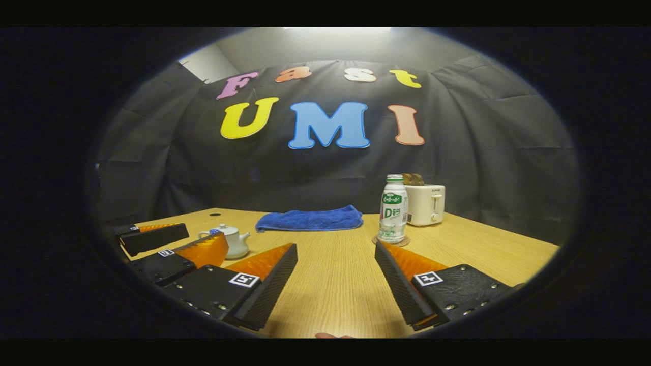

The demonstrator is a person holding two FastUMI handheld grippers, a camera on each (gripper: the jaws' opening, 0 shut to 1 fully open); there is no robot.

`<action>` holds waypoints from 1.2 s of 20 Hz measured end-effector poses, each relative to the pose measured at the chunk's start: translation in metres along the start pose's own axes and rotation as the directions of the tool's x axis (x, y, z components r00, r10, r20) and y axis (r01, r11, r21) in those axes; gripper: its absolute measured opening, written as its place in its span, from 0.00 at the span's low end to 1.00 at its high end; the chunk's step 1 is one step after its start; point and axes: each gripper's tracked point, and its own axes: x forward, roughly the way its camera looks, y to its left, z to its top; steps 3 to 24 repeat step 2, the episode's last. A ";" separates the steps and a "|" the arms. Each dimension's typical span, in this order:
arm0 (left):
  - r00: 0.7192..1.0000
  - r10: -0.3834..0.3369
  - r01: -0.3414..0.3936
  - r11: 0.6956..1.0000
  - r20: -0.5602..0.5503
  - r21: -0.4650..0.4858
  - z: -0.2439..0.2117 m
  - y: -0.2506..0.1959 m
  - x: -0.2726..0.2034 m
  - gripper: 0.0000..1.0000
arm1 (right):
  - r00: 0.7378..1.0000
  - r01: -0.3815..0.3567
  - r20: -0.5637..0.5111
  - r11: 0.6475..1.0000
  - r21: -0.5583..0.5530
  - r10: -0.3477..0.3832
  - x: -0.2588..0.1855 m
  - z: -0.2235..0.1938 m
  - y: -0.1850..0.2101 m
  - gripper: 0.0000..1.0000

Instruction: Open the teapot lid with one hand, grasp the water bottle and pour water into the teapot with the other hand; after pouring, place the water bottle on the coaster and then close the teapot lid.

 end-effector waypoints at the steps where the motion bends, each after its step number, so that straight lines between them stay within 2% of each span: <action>1: 1.000 -0.001 0.001 1.000 0.001 0.000 0.000 0.000 0.000 0.99 | 1.000 0.001 0.001 1.000 0.000 -0.001 0.000 0.000 0.000 0.95; 24: 1.000 -0.002 0.002 1.000 0.001 0.000 0.000 0.000 0.000 0.99 | 1.000 0.002 0.002 1.000 0.000 -0.002 0.000 0.001 0.000 0.95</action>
